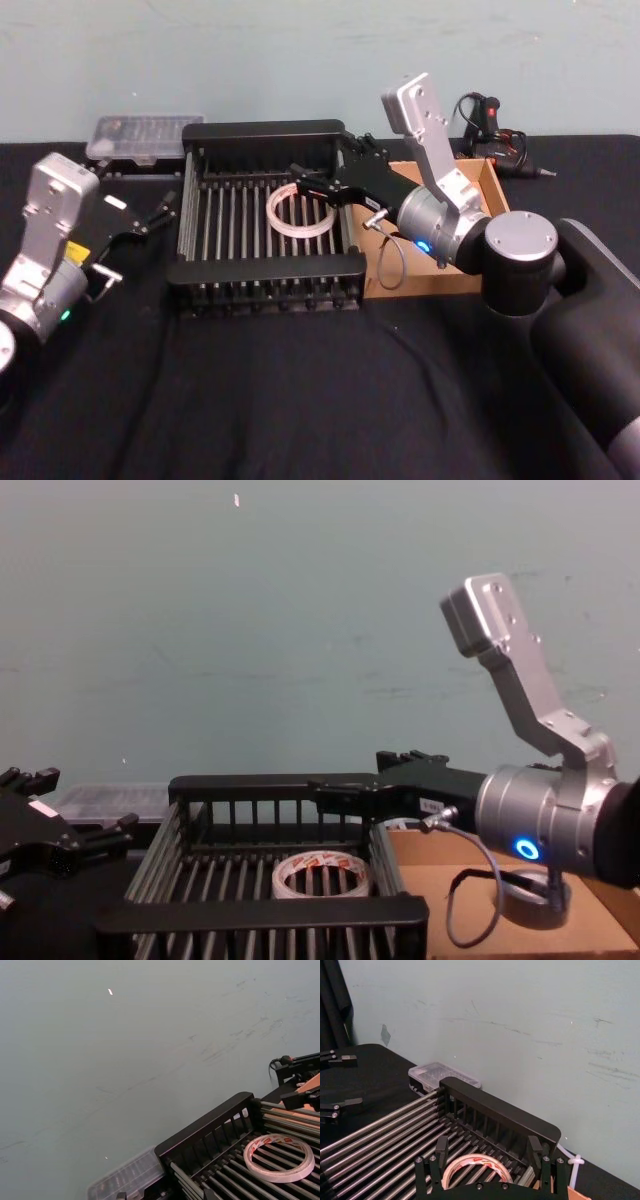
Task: Pick up the white tape and place it into the black box , Pick up the silver tape and place it into the brown box.
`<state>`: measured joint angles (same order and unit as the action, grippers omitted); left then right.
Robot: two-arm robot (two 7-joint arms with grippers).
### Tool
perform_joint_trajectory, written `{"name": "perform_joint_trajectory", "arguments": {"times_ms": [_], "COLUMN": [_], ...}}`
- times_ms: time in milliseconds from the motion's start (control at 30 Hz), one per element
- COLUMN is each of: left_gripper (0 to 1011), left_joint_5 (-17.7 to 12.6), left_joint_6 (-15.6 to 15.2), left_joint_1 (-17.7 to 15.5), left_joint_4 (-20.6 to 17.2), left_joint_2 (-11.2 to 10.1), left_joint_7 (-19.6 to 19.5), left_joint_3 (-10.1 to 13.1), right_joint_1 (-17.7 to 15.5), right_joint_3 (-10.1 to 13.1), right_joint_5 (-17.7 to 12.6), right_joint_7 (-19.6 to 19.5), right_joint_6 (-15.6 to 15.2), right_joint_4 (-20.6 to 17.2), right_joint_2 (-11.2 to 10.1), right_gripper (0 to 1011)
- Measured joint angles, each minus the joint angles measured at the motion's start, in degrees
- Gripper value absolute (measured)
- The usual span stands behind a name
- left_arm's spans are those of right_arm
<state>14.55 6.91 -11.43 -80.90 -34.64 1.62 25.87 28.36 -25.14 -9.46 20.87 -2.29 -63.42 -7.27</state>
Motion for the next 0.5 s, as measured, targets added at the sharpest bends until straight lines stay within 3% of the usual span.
{"name": "perform_joint_trajectory", "arguments": {"times_ms": [500], "left_gripper": [1001], "left_joint_5": [0.0], "left_joint_6": [0.0], "left_joint_1": [0.0], "left_joint_4": [0.0], "left_joint_2": [0.0], "left_joint_7": [0.0], "left_joint_3": [0.0], "right_joint_1": [-3.6], "right_joint_3": [1.3], "right_joint_5": [-1.5], "right_joint_7": [0.2], "right_joint_6": [-2.0], "right_joint_4": [-6.4], "right_joint_2": [-2.2], "right_gripper": [1002]}}
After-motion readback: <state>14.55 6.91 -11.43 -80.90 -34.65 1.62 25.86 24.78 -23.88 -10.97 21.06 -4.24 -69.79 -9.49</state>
